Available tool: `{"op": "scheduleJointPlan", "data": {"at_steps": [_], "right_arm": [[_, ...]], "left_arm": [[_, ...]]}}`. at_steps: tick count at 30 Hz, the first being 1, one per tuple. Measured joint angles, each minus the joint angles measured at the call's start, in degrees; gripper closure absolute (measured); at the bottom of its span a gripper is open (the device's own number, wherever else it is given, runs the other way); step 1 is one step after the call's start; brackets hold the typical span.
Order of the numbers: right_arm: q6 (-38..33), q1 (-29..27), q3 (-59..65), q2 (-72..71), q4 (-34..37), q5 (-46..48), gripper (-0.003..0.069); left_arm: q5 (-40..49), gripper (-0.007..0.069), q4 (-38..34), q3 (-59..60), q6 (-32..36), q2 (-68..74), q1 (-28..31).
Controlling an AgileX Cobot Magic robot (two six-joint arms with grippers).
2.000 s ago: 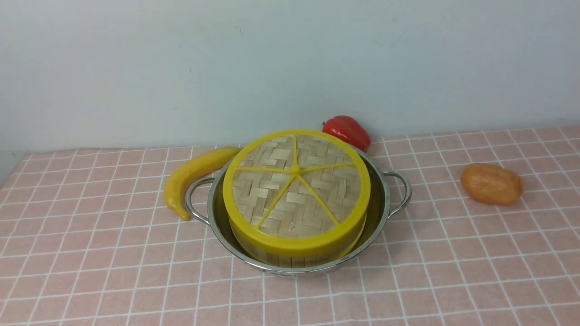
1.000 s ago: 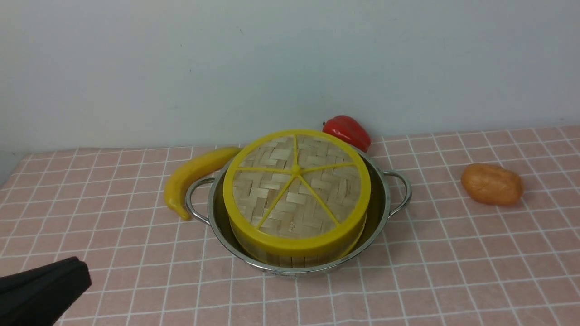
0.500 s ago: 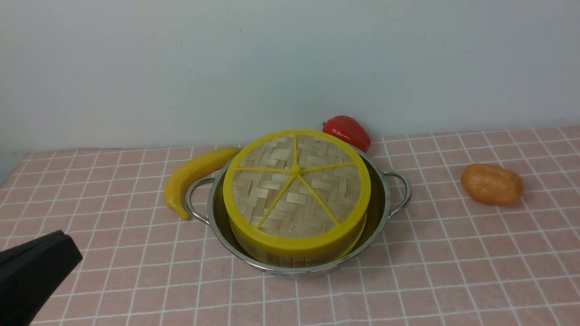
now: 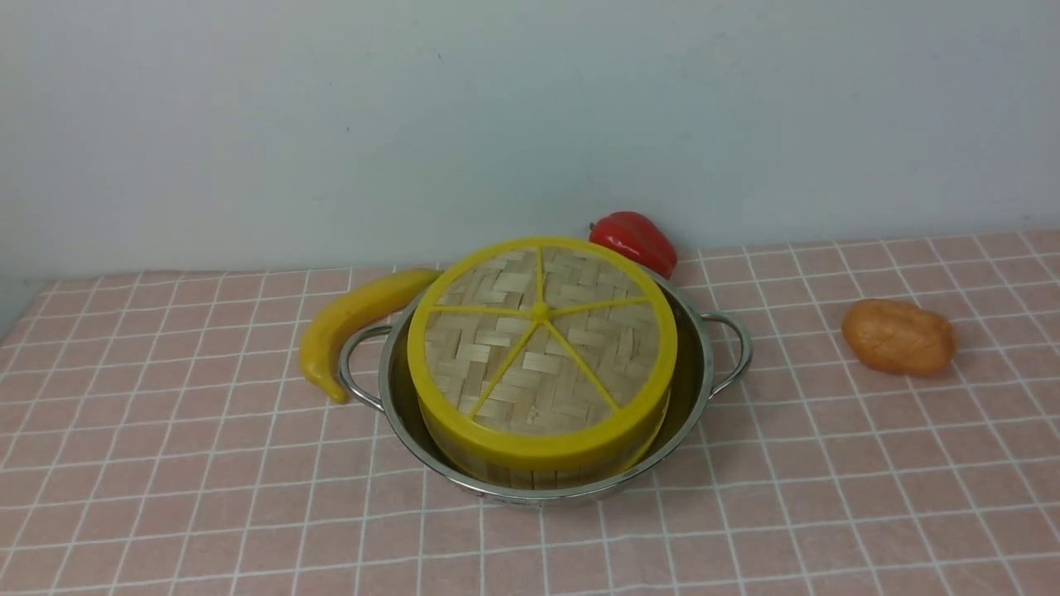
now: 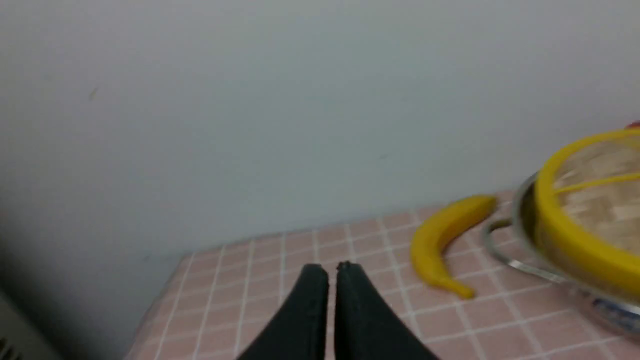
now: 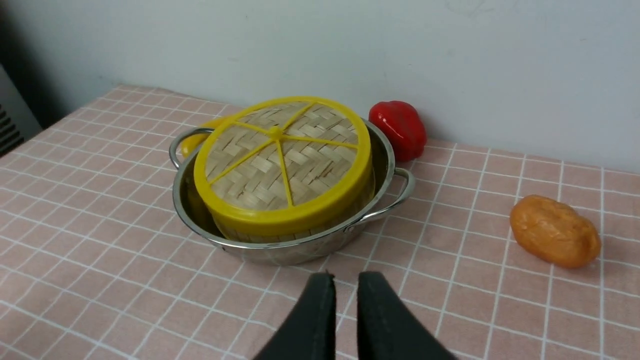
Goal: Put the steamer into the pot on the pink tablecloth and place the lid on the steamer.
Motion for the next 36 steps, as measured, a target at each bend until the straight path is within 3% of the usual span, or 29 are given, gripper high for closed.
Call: {"op": "scheduleJointPlan", "data": {"at_steps": [3, 10, 36], "right_arm": [[0.05, 0.0, 0.07, -0.06, 0.98, -0.13, 0.0547], [0.16, 0.0, 0.07, -0.06, 1.14, 0.05, 0.0519], [0.16, 0.0, 0.07, -0.06, 1.2, 0.1, 0.0427]], "left_arm": [[-1.43, 0.0592, 0.2, 6.39, -1.38, -2.22, 3.71], [-6.81, 0.0573, 0.2, 13.78, -3.65, -2.44, 4.15], [-9.2, 0.0529, -0.51, 13.91, -4.05, -2.44, 4.15]]}}
